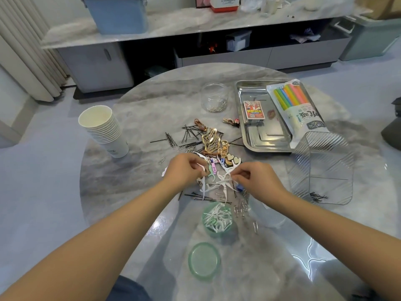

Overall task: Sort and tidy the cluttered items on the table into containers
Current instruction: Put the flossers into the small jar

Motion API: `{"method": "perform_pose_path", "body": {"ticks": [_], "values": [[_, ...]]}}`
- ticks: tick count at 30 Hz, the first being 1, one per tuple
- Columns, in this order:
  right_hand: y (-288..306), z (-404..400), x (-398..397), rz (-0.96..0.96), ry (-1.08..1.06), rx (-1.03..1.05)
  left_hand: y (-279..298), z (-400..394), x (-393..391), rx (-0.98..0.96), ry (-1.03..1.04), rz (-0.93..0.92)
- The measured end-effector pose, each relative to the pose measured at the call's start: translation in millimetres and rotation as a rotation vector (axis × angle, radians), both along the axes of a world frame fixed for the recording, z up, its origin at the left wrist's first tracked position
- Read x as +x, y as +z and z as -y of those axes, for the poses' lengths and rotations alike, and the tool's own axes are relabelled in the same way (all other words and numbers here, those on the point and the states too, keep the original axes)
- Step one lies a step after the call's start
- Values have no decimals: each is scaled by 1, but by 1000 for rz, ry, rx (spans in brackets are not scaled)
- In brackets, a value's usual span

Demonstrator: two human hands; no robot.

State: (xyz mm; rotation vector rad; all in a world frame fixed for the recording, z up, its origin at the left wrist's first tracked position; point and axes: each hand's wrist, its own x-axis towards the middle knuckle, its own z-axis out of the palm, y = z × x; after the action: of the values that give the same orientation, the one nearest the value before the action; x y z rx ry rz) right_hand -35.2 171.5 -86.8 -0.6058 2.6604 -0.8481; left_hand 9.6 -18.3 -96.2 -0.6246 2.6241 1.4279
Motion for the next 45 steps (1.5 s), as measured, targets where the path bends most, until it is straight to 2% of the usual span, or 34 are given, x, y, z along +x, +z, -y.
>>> {"method": "perform_pose_path", "body": {"ticks": [6,9,13,20,25,29,31,36,37,40,41,45], "values": [[27,-25,7,-69,129,-83,30,-12,12,283,2,-60],[30,-19,15,-111,174,-162,36,-25,15,358,-6,-83],[34,-5,20,-71,156,-296,41,-33,14,415,24,-146],[34,-3,13,-132,155,-244,43,-31,14,639,-23,-60],[32,-3,10,-192,188,-239,43,-30,12,633,-41,-33],[26,2,8,-57,78,-340,40,-31,10,631,97,-123],[23,5,8,57,17,-297,38,-32,8,630,157,-180],[15,6,7,243,-87,-242,28,-36,10,568,145,-149],[14,4,6,267,-99,-217,22,-33,10,472,135,-116],[12,-1,4,344,-125,-184,-1,-22,9,-124,-84,28],[11,-3,4,350,-126,-170,-6,-21,9,-239,-154,91],[9,-5,-1,369,-120,-132,-19,-22,11,-342,-267,251]]}}
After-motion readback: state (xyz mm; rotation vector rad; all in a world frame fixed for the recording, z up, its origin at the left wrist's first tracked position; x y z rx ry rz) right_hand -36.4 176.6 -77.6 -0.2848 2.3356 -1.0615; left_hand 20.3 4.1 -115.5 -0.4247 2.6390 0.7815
